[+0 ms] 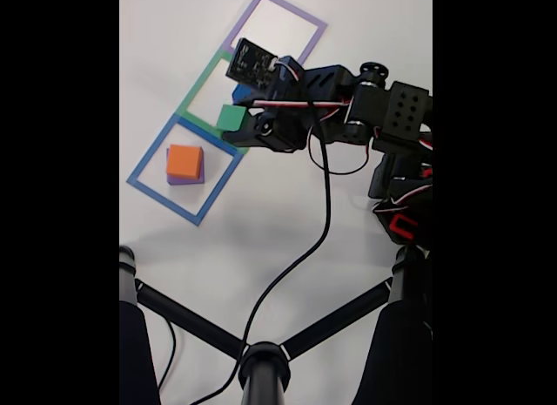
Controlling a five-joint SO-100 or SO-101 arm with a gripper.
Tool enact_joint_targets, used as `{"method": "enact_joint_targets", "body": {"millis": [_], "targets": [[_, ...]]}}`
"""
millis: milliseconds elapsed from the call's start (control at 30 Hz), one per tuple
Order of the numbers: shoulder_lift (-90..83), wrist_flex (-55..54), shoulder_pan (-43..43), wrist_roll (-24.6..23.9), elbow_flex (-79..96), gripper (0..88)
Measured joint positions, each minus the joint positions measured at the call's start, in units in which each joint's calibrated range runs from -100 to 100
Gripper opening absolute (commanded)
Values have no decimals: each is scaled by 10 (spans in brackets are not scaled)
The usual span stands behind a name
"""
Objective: Tower of hanoi
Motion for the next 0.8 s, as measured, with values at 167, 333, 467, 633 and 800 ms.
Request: {"method": "enact_joint_targets", "body": {"millis": [167, 333, 467, 633, 800], "targets": [[62, -220, -25, 0, 93, 60], [127, -355, -43, 0, 124, 62], [198, -446, -47, 0, 126, 62], [279, -530, -52, 0, 125, 61], [341, -583, -55, 0, 112, 61]]}}
